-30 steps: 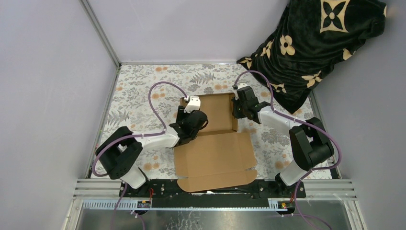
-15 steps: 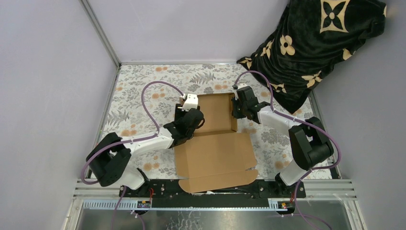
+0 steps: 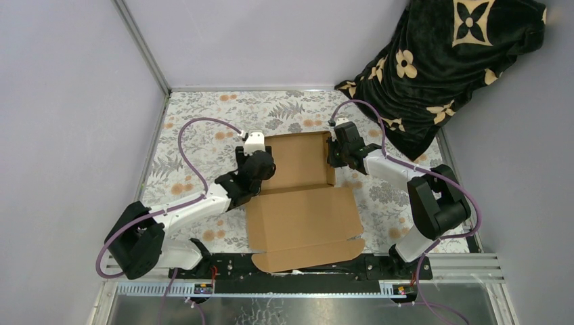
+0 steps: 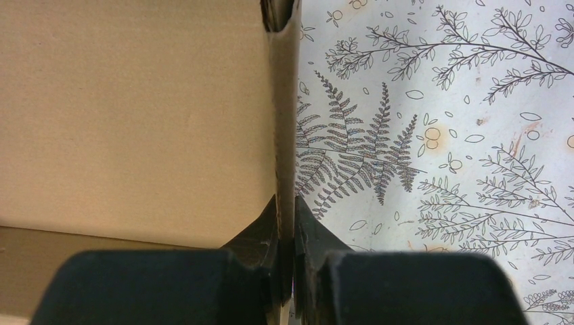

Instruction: Fold the paper box

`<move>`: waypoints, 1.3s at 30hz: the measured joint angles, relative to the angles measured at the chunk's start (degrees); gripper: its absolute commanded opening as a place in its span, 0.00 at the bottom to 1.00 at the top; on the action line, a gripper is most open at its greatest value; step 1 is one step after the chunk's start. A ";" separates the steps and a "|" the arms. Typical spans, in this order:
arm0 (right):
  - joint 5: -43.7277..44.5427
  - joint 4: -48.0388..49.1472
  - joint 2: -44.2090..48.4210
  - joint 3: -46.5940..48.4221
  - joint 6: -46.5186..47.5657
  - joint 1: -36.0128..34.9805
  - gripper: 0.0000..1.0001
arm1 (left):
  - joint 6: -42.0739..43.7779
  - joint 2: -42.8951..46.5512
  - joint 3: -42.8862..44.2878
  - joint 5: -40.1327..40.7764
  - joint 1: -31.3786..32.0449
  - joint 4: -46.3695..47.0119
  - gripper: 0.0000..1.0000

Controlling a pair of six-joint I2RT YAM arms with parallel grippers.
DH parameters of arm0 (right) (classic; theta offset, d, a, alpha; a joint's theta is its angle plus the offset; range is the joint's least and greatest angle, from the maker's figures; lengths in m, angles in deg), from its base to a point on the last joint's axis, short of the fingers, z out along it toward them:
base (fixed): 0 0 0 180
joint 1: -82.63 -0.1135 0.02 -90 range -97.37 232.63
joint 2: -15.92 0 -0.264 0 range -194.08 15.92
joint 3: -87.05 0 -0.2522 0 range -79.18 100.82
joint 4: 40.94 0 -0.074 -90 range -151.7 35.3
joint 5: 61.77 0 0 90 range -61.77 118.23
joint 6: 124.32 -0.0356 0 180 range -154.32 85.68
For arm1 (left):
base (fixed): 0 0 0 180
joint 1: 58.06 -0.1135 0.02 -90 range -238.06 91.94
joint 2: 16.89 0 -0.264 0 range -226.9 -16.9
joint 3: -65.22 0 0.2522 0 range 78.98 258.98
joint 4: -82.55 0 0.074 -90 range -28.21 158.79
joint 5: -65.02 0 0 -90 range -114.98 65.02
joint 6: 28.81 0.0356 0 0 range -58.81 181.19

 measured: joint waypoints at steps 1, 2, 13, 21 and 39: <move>0.00 -0.02 -0.02 0.04 0.02 0.00 0.00 | -0.31 0.02 -0.02 -0.20 -0.07 -0.39 0.64; 0.00 -0.04 -0.07 0.11 0.00 0.00 0.00 | -0.76 0.02 -0.11 -0.50 -0.07 -0.81 0.63; 0.02 0.00 -0.46 0.33 0.02 0.00 0.00 | -6.58 0.07 -2.86 -4.50 -0.04 -6.45 0.55; 0.07 0.35 -1.14 0.63 0.00 0.00 0.00 | -10.34 1.05 -4.00 -4.94 1.03 -10.40 0.49; 0.00 0.39 -1.14 0.63 -0.42 -0.22 0.00 | -15.98 -4.55 -3.28 -1.33 4.63 -13.86 0.02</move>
